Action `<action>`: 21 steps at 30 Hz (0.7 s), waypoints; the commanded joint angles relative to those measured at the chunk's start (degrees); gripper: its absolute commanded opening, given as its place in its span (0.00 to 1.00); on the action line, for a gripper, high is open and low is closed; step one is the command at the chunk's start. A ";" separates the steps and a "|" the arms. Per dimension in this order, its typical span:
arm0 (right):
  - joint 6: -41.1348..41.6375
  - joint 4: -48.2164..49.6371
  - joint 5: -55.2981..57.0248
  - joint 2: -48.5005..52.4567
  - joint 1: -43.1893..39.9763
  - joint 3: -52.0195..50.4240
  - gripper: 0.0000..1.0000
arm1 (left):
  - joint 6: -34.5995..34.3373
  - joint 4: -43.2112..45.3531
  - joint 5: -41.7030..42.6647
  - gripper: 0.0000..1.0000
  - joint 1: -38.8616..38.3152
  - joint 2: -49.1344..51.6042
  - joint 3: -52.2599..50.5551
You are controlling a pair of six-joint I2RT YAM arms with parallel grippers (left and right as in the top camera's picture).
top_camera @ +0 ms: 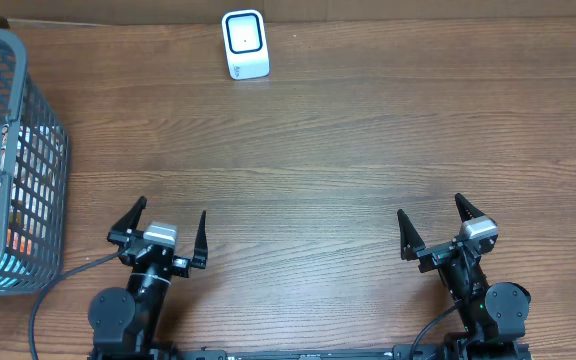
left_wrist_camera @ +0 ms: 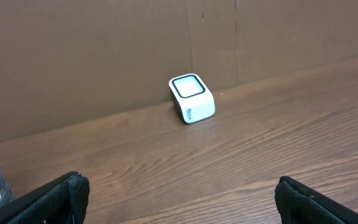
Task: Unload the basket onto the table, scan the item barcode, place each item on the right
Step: 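Move the left gripper left and down into the grey basket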
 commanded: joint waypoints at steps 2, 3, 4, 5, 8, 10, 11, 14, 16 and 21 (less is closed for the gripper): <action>-0.09 0.48 0.42 -0.70 -0.02 -0.63 1.00 | -2.14 -1.49 -0.46 1.00 -0.09 6.38 6.99; -0.09 0.48 0.42 -0.70 -0.02 -0.63 1.00 | -2.97 -2.25 -0.46 1.00 -0.09 8.48 8.92; -0.09 0.48 0.42 -0.70 -0.02 -0.63 1.00 | -3.65 -3.19 -0.15 1.00 -0.09 10.71 11.08; -0.09 0.48 0.42 -0.70 -0.02 -0.63 1.00 | -4.26 -4.46 0.17 1.00 -0.09 13.09 13.55; -0.09 0.48 0.42 -0.70 -0.02 -0.63 1.00 | -5.44 -9.62 0.83 1.00 -0.09 19.93 21.44; -0.09 0.48 0.42 -0.70 -0.02 -0.63 1.00 | -5.46 -14.99 1.57 1.00 -0.09 25.46 28.30; -0.09 0.48 0.42 -0.70 -0.02 -0.63 1.00 | -5.46 -17.75 1.90 1.00 -0.09 28.00 31.54; -0.09 0.48 0.42 -0.70 -0.02 -0.63 1.00 | -5.46 -29.97 4.33 1.00 -0.09 37.16 44.13; -0.09 0.48 0.42 -0.70 -0.02 -0.63 1.00 | -5.46 -38.93 5.29 0.99 -0.09 43.47 53.27; -0.09 0.48 0.42 -0.70 -0.02 -0.63 1.00 | -5.46 -59.41 7.28 1.00 -0.09 57.61 73.53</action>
